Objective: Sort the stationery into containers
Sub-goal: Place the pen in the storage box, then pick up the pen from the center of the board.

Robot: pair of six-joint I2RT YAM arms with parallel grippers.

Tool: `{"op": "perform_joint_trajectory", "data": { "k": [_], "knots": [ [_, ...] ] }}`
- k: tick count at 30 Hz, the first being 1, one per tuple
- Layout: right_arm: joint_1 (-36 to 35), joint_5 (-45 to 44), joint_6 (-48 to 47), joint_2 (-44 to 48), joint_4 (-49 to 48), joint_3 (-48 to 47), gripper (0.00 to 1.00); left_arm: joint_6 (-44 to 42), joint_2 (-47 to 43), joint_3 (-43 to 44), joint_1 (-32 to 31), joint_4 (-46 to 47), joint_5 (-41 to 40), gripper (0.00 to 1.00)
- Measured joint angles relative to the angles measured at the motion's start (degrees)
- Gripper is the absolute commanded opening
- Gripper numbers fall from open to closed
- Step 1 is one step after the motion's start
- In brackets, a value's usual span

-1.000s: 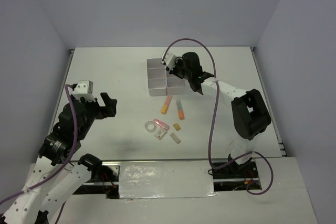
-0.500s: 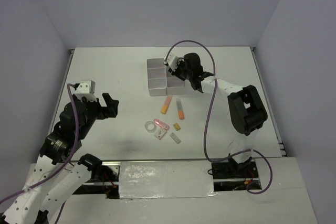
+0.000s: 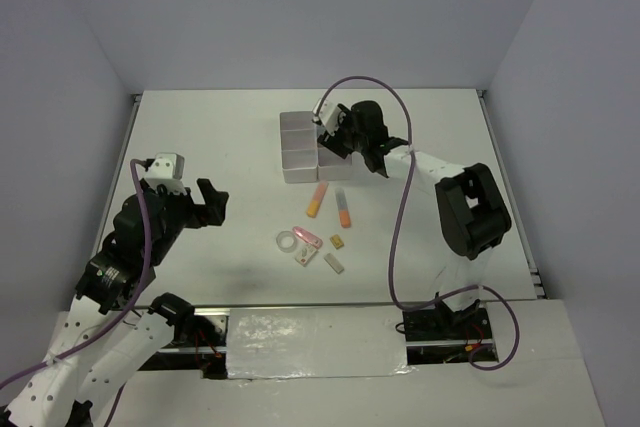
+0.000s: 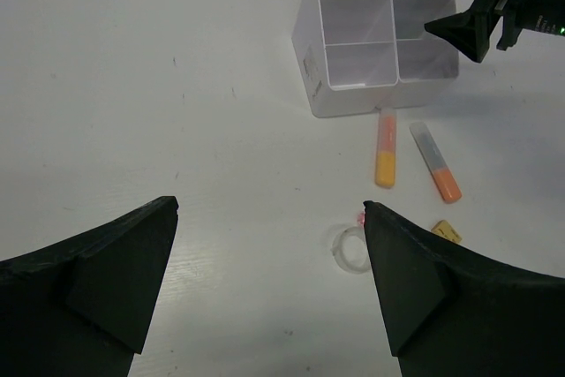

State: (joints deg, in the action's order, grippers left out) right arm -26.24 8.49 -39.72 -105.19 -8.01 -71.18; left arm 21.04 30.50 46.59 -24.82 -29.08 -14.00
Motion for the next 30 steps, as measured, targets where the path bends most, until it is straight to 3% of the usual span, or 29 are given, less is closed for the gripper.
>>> {"op": "perform_joint_trajectory", "data": {
  "k": [4,5,6,8,14,17,20,25,28,29,30],
  "knots": [
    [0.0,0.2,2.5,3.8,0.1,1.4,0.73,0.0,0.0,0.0,0.0,0.0,0.2,0.99],
    [0.0,-0.1,4.1,5.4,0.1,1.7,0.77,0.0,0.0,0.0,0.0,0.0,0.0,0.99],
    [0.0,-0.7,6.2,7.3,-0.1,2.1,0.91,0.1,0.0,0.0,0.0,0.0,-0.3,0.99],
    [-0.4,-3.8,11.5,12.8,-0.1,2.6,1.0,0.2,0.0,0.0,0.0,-0.1,-1.9,0.99],
    [-3.5,-19.9,29.2,25.9,5.4,-0.2,1.0,1.5,2.1,0.0,0.0,-1.6,-8.2,0.99],
    [-6.3,-32.1,39.1,25.9,14.7,-5.5,1.0,1.9,2.7,0.0,0.0,-2.5,-10.3,0.99],
    [-9.0,-39.1,47.2,25.7,21.7,-4.6,1.0,2.1,2.7,0.0,0.0,-3.0,-11.7,0.99],
    [-12.4,-37.3,57.9,25.9,27.2,3.3,0.96,3.2,2.6,0.0,0.0,-3.7,-13.9,0.99],
    [-14.4,-33.1,58.5,25.3,28.6,6.1,0.87,3.3,2.4,0.0,0.0,-3.9,-14.5,0.99],
    [-15.3,-30.1,57.7,24.8,28.1,6.7,0.78,3.3,2.3,0.0,0.0,-3.9,-14.6,0.99],
    [-16.2,-27.2,56.5,24.0,27.2,7.3,0.76,3.3,2.3,0.0,0.0,-3.9,-14.6,0.99]
  ]
}}
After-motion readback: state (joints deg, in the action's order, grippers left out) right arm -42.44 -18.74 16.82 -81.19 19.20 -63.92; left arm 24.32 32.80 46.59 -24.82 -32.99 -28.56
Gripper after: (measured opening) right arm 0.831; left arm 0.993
